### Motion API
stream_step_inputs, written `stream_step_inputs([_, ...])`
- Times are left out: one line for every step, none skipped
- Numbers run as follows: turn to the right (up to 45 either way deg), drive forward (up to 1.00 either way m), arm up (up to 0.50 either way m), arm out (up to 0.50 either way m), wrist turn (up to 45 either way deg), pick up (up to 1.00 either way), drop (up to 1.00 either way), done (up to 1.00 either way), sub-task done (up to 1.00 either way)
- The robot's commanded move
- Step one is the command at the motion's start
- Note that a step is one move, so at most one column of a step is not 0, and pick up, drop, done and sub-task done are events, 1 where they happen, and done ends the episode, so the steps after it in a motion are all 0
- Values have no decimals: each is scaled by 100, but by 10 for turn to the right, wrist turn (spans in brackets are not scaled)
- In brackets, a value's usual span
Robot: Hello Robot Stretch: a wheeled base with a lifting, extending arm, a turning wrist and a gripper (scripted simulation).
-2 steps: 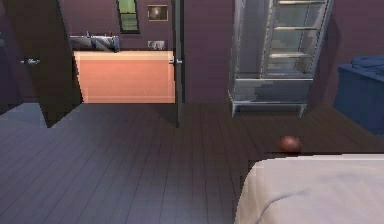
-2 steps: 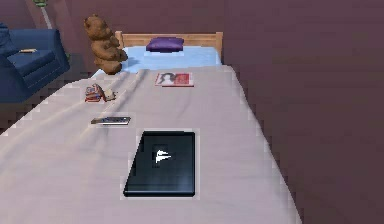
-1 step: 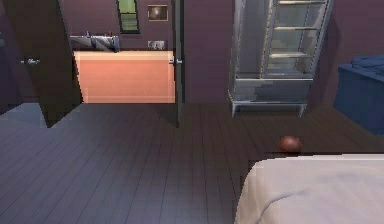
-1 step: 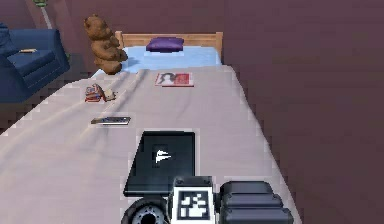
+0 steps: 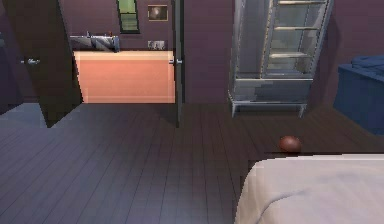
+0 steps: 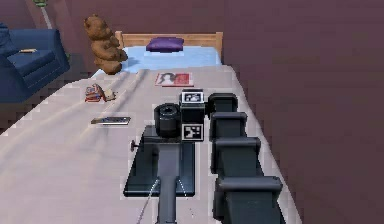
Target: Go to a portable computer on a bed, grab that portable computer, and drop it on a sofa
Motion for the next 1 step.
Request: stream_step_inputs([0,0,0,0,450,0,0,0,0])
